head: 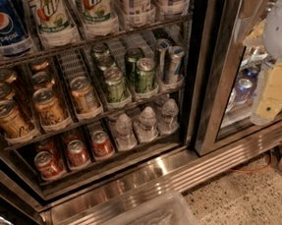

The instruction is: Pick green can from middle shelf of fridge

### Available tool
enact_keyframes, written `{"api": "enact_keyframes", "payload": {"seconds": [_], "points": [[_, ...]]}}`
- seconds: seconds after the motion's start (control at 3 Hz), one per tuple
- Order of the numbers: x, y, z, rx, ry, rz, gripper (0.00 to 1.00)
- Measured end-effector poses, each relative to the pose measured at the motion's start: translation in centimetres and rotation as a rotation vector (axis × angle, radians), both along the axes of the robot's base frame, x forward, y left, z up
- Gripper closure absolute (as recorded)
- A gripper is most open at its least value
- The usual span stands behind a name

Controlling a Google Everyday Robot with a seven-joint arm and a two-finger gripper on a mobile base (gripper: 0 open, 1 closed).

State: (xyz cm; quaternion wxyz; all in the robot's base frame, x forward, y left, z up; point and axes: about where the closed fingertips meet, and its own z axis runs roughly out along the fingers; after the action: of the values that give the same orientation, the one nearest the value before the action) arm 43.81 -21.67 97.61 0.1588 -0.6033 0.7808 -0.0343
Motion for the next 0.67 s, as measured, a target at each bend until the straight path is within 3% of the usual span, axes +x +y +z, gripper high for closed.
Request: {"api": "enact_keyframes", "payload": {"seconds": [0.67], "points": [[-0.02, 0.22, -0.17, 0.028, -0.022, 0.003, 0.0]]}}
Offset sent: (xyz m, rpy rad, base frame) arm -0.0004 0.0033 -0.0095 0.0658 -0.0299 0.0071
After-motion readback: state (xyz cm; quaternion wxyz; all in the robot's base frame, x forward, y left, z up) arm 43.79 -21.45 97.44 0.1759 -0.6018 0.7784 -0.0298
